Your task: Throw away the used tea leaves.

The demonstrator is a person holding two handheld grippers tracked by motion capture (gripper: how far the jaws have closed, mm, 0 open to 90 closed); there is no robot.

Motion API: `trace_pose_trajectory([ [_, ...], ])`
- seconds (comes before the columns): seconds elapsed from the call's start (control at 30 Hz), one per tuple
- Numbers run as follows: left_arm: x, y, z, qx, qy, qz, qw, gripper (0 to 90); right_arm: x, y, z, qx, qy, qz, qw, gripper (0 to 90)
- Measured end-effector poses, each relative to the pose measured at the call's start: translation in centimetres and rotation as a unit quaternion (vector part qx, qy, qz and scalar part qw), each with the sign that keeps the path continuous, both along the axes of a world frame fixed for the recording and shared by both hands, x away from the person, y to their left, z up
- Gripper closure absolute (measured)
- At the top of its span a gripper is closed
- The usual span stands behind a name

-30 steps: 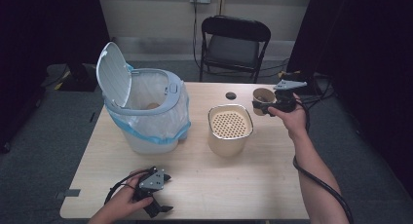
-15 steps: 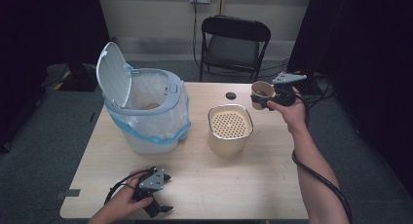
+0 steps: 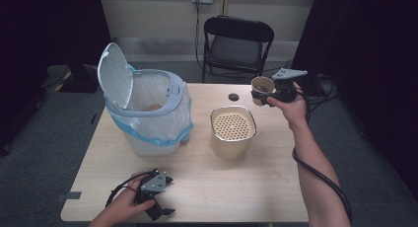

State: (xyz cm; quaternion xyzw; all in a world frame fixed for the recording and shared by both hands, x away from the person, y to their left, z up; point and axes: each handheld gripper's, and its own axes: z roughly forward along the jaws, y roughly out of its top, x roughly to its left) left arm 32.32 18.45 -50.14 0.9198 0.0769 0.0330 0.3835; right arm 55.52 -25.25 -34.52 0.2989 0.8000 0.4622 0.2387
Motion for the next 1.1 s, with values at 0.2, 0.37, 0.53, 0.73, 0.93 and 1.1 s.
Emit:
trace_pose_trajectory([
  [0.2,0.0,0.0,0.0,0.0,0.0,0.0,1.0,0.0,0.1,0.5,0.3,-0.011,-0.022,0.005,0.9997,29.3],
  [0.37,0.0,0.0,0.0,0.0,0.0,0.0,1.0,0.0,0.0,0.8,0.3,-0.012,-0.046,0.008,0.9988,29.3],
  [0.53,0.0,0.0,0.0,0.0,0.0,0.0,1.0,0.0,-0.6,1.2,0.6,-0.037,-0.103,0.001,0.994,29.8],
  [0.73,0.0,0.0,0.0,0.0,-0.001,0.0,1.0,0.0,-1.3,1.5,1.1,-0.068,-0.147,0.014,0.9868,29.9],
  [0.93,0.0,0.0,0.0,0.0,-0.001,0.0,1.0,0.0,-2.4,2.7,1.3,-0.146,-0.193,0.029,0.9697,30.3],
  [1.1,0.0,0.0,0.0,0.0,-0.001,0.0,1.0,0.0,-3.2,3.8,1.3,-0.215,-0.231,0.043,0.9478,30.5],
])
